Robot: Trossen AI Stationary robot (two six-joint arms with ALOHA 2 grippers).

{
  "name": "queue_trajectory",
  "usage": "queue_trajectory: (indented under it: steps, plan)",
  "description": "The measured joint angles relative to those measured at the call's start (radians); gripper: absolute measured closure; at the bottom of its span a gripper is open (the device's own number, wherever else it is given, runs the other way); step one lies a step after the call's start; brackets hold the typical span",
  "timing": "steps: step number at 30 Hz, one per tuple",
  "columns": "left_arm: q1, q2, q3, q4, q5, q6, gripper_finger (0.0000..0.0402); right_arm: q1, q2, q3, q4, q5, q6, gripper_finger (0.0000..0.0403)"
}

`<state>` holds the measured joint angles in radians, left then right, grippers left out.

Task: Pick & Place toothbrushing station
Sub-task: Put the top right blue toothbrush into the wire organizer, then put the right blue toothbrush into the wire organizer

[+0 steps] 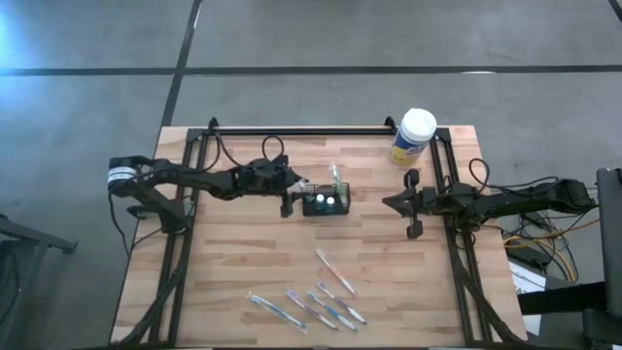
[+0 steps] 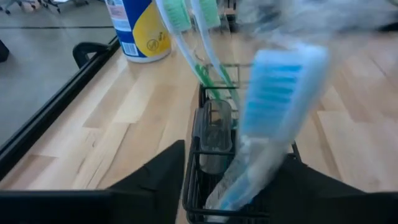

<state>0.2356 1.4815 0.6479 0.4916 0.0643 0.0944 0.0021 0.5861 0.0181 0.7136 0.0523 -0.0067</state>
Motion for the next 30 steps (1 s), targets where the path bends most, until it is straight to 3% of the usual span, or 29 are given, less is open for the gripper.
queue_trajectory:
  steps: [10, 20, 23, 30]
  plan:
    - [-0.003, -0.105, 0.0, -0.092, 0.015, -0.045, 0.012, 0.0, 0.0, 0.0, -0.001, 0.0, 0.0, 0.0392]
    - [-0.003, -0.407, -0.01, -0.424, 0.017, -0.069, 0.0112, 0.0, 0.0, 0.0, -0.007, 0.0, 0.0, 0.0392]
    - [-0.003, -0.523, -0.065, -0.454, 0.016, -0.097, 0.0113, 0.0, 0.0, 0.0, -0.007, 0.0, 0.0, 0.0392]
    - [-0.003, -0.825, -0.341, -0.305, -0.022, -0.196, 0.0119, 0.0, 0.0, 0.0, -0.004, 0.002, 0.003, 0.0392]
